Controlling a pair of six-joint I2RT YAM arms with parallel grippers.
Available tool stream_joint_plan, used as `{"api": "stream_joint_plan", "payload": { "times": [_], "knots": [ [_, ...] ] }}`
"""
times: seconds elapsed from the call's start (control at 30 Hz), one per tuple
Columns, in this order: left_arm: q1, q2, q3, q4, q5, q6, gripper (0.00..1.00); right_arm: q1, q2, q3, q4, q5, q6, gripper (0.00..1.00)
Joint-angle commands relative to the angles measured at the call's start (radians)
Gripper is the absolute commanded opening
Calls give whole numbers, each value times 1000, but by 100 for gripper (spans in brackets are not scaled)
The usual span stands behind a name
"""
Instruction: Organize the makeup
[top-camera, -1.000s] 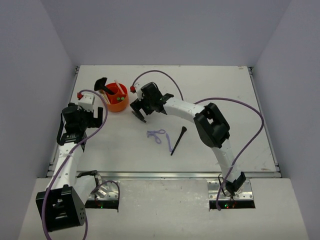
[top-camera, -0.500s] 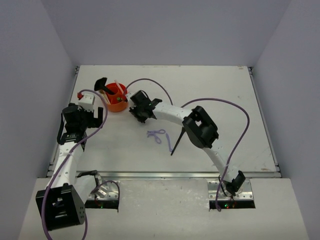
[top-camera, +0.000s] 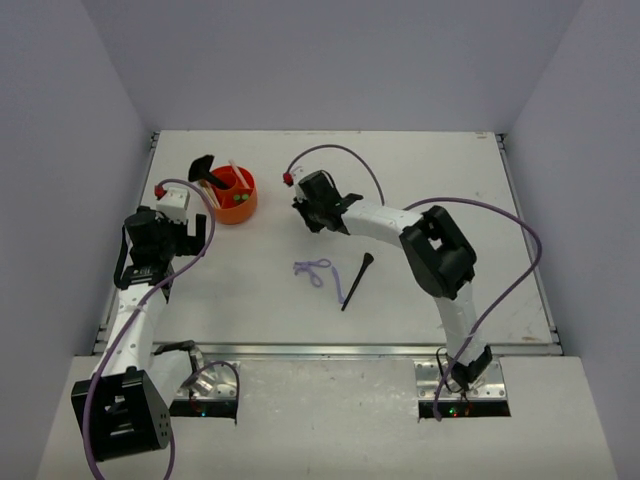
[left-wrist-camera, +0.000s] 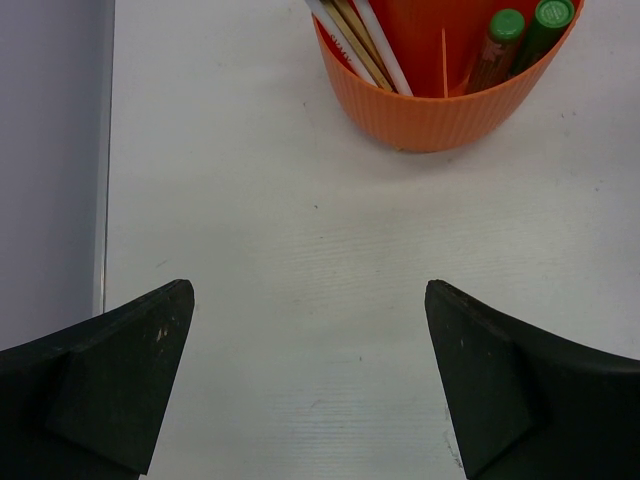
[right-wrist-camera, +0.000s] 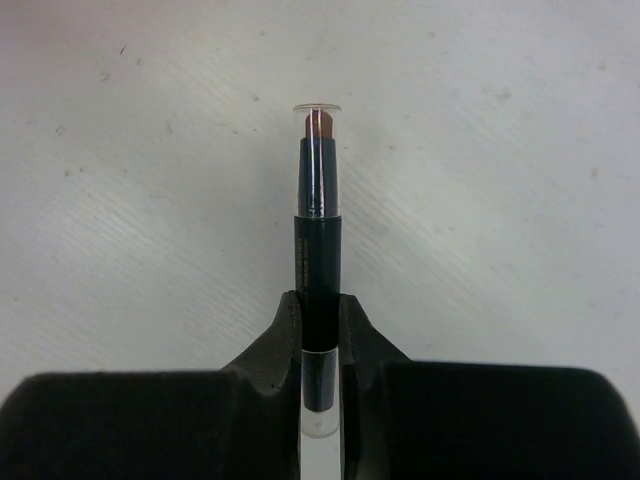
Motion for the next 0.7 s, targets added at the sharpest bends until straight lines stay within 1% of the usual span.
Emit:
{"api": "stream_joint_plan", "payload": {
  "times": [0.0,0.03,0.1,0.13,0.17,0.23,0.27,0.33,0.37,0.47,0.53,0.63,0.67],
  "knots": [
    [11,-10,15,29,7,-9,98,-45,-254,-214,583,-150,97,0],
    [11,-11,13,29,8,-9,98,-47,-276,-255,704,-168,111,0],
    [11,-11,9,36,8,-9,98,-47,-248,-262,920,-188,128,0],
    [11,-11,8,37,8,-9,98,-47,-206,-230,1004,-208,145,0],
    [11,-7,9,37,7,-10,98,-47,-131,-140,1031,-221,158,0],
    [11,-4,11,36,5,-9,98,-47,-23,59,1051,-256,199,0],
    [11,-5,11,36,5,-9,98,-47,29,71,1053,-258,202,0],
    [11,-6,5,40,6,-9,98,-45,185,260,1050,-275,253,0],
    [12,-8,0,42,9,-9,98,-45,238,327,1047,-275,266,0],
    [12,-6,-4,49,12,-4,98,-45,436,611,928,-238,285,0],
    [12,1,-6,56,16,-6,99,-43,469,647,936,-238,304,0],
    [12,14,-6,57,29,-9,99,-37,468,594,999,-271,308,0],
    [12,18,-5,56,30,-9,99,-33,467,591,991,-278,293,0]
  ]
}}
